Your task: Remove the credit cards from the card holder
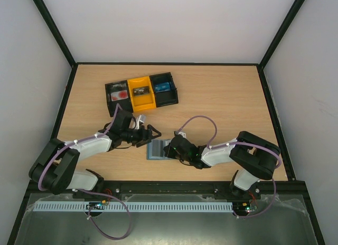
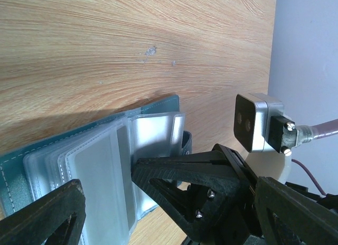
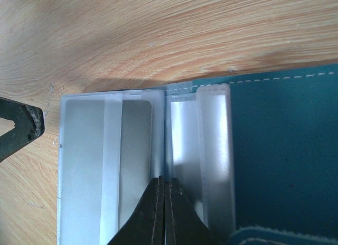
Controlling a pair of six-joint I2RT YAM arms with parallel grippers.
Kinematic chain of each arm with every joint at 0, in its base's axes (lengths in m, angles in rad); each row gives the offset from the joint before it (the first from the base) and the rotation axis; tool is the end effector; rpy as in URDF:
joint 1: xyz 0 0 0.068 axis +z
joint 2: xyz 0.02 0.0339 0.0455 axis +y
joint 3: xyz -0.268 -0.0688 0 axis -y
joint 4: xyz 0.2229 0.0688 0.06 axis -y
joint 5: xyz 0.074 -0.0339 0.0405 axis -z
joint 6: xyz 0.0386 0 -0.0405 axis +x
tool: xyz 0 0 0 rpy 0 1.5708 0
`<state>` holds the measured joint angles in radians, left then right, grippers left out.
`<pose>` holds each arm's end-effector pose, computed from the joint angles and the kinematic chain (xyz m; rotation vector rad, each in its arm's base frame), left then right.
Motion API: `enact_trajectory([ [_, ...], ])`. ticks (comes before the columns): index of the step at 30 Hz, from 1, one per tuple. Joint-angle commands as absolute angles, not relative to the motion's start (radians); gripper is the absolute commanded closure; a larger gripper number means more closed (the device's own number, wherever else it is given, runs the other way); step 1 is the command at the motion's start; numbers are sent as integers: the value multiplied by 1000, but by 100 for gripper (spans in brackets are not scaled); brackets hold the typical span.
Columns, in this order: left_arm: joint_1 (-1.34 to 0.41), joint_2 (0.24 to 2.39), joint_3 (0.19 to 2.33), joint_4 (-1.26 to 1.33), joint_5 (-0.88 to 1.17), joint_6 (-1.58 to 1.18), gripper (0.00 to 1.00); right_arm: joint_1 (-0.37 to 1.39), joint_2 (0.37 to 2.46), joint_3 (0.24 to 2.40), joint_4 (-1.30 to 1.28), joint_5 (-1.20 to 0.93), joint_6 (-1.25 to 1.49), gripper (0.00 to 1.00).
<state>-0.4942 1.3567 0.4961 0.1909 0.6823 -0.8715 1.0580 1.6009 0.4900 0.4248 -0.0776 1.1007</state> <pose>0.1957 -0.1331 0.1810 -0.0465 2.5029 -1.4326 0.1288 0.2348 0.1370 0.0076 2.5650 1.1179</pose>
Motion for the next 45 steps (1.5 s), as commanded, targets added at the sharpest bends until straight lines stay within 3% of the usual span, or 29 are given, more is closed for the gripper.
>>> enact_trajectory([
  [1, -491, 1368, 517, 174, 684, -854, 12, 1061, 1644, 465, 342, -38, 1103, 98],
  [21, -491, 1383, 576, 98, 642, -795, 8, 1060, 1641, 480, 265, -4, 1096, 98],
  [45, -491, 1463, 525, 217, 686, -836, 8, 1061, 1629, 465, 287, -4, 1105, 98],
])
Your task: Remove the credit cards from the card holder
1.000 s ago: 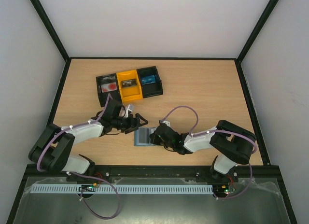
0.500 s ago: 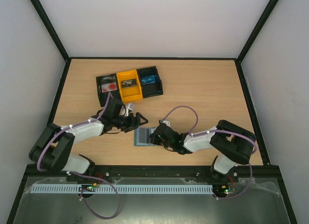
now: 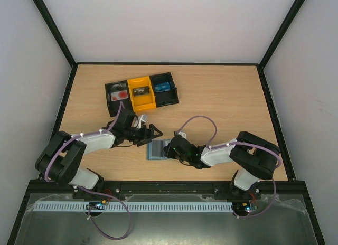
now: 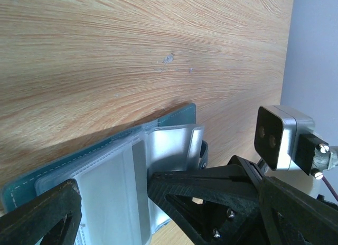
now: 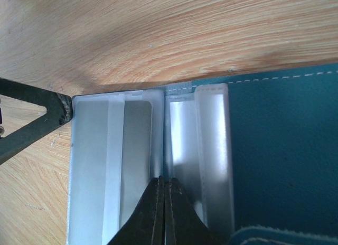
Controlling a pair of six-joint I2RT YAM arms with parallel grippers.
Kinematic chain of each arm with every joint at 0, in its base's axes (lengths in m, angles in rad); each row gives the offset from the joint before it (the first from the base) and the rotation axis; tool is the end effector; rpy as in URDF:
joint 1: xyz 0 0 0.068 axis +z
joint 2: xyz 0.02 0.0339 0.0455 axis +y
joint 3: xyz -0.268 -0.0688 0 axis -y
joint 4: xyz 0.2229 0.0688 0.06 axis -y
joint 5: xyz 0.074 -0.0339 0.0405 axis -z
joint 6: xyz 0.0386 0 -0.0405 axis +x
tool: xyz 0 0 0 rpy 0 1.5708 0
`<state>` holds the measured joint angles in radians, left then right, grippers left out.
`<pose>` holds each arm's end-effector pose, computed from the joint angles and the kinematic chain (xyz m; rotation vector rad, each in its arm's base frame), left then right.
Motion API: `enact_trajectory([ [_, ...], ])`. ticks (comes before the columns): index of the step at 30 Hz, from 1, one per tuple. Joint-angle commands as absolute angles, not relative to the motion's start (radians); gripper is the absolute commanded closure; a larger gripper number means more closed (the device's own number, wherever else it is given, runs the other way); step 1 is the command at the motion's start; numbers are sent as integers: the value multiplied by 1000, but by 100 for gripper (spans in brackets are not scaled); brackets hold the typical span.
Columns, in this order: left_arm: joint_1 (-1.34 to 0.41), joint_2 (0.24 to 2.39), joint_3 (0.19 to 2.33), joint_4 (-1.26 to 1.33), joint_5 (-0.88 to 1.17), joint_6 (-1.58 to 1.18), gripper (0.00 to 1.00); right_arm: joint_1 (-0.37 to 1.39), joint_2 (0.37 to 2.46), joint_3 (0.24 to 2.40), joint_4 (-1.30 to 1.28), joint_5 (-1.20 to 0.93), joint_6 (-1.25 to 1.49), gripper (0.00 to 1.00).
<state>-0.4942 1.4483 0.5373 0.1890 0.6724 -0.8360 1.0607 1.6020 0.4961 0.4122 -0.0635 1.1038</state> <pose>0.2082 -0.1395 0.1713 -0.0363 2.5442 -1.3920 0.1289 0.2355 0.1371 0.0171 2.5660 1.1008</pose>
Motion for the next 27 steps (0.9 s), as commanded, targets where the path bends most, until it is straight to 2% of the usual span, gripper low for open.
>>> enact_trajectory([
  [1, -491, 1467, 525, 216, 683, -831, 8, 1061, 1629, 465, 289, -3, 1106, 98],
  [8, -492, 1458, 510, 225, 688, -840, 8, 1061, 1639, 465, 296, -3, 1109, 98],
  [20, -491, 1371, 538, 93, 613, -803, 8, 1061, 1643, 465, 286, 8, 1119, 98],
  [27, -492, 1387, 514, 142, 638, -814, 7, 1061, 1643, 463, 291, 7, 1124, 98],
])
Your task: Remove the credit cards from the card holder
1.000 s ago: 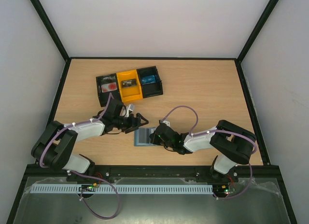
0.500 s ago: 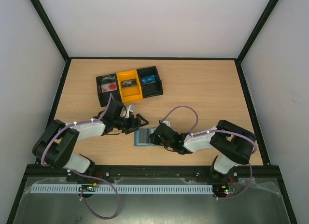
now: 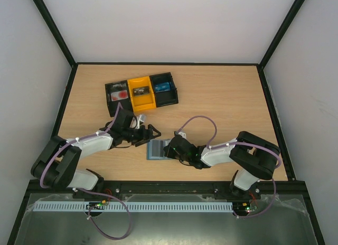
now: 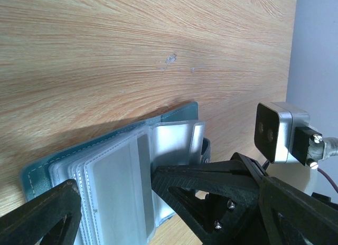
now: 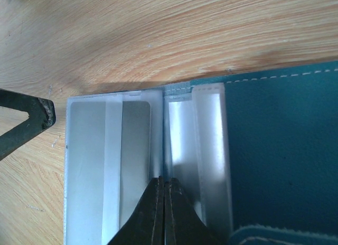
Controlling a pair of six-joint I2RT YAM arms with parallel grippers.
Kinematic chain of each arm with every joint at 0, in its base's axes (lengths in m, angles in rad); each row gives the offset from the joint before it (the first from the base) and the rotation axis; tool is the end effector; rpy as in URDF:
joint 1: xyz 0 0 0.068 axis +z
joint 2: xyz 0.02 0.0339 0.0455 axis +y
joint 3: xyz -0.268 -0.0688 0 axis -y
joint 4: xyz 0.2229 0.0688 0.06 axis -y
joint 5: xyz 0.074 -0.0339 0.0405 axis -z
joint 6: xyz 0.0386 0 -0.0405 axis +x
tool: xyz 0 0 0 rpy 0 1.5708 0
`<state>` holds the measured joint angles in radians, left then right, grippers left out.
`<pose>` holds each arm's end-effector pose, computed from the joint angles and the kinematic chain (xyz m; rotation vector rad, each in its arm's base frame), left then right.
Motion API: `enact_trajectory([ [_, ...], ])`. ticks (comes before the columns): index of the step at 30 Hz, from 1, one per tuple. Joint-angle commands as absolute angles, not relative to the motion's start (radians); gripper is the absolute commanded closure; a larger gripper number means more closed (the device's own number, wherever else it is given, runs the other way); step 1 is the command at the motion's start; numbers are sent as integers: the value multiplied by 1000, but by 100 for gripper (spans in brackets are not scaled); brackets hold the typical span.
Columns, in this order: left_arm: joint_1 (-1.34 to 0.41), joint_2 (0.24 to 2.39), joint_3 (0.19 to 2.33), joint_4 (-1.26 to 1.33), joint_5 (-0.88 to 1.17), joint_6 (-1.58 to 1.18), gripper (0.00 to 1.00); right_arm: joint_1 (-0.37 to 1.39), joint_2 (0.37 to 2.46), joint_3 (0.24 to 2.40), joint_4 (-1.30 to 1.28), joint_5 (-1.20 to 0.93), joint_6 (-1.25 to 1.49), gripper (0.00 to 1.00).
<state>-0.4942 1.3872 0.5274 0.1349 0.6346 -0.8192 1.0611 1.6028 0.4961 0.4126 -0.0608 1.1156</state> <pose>0.2010 -0.1343 0.1776 -0.0399 2.5368 -1.3425 0.1290 0.2355 0.1369 0.0334 2.5681 1.1026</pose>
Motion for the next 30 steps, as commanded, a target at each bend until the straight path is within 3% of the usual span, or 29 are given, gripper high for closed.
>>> enact_trajectory([
  [1, -492, 1389, 511, 149, 640, -816, 8, 1060, 1640, 463, 293, 8, 1125, 98],
  [30, -526, 1393, 491, 252, 695, -905, 8, 1060, 1650, 436, 370, -27, 1135, 98],
])
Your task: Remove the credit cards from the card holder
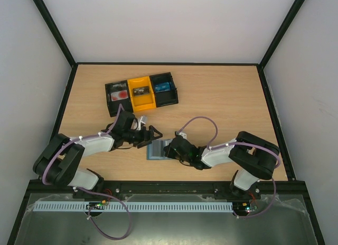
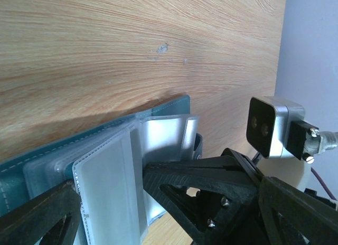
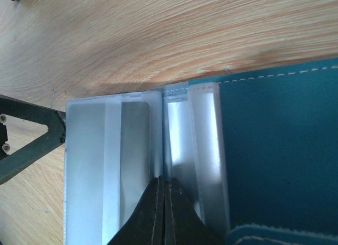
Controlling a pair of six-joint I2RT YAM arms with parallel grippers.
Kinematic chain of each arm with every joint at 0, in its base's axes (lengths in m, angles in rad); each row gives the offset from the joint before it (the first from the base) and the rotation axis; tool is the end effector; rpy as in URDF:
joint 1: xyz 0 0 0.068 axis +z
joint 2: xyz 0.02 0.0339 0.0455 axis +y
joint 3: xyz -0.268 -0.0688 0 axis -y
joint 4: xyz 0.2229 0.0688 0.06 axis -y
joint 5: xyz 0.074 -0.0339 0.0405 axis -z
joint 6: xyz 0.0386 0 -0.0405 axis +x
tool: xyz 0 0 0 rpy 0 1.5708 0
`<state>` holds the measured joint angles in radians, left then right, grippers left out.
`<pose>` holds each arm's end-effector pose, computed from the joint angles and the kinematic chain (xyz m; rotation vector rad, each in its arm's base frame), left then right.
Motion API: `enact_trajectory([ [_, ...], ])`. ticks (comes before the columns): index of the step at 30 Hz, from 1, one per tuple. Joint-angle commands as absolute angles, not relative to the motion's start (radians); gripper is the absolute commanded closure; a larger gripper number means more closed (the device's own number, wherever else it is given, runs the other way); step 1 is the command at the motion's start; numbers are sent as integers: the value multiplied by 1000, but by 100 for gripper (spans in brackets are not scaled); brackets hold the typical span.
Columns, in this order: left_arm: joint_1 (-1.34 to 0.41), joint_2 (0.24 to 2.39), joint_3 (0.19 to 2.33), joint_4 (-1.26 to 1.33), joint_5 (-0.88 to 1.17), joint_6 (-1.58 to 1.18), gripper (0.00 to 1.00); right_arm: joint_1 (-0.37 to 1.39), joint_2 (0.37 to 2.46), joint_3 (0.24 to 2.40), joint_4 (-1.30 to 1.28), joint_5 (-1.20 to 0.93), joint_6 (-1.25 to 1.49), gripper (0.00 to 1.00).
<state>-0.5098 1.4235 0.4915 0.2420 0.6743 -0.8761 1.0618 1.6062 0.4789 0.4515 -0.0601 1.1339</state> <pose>0.1995 -0.1392 0.1691 -0.0492 2.5302 -1.4250 0.1281 0.2344 0.1354 0.0553 2.5560 1.1273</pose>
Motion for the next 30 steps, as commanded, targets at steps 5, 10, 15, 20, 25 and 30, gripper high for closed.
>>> enact_trajectory([
  [5, -542, 1359, 492, 247, 671, -924, 8, 1061, 1647, 435, 382, -35, 1131, 98],
  [10, -561, 1369, 503, 255, 668, -933, 8, 1061, 1638, 425, 400, -37, 1129, 98],
  [15, -577, 1381, 519, 273, 675, -949, 8, 1061, 1622, 399, 446, -43, 1131, 94],
  [20, -592, 1374, 540, 286, 676, -967, 7, 1060, 1613, 399, 451, -40, 1118, 93],
  [25, -611, 1384, 551, 315, 680, -994, 8, 1060, 1595, 393, 451, -34, 1112, 92],
  [30, -630, 1398, 563, 327, 670, -1005, 8, 1060, 1516, 374, 434, 4, 1110, 87],
])
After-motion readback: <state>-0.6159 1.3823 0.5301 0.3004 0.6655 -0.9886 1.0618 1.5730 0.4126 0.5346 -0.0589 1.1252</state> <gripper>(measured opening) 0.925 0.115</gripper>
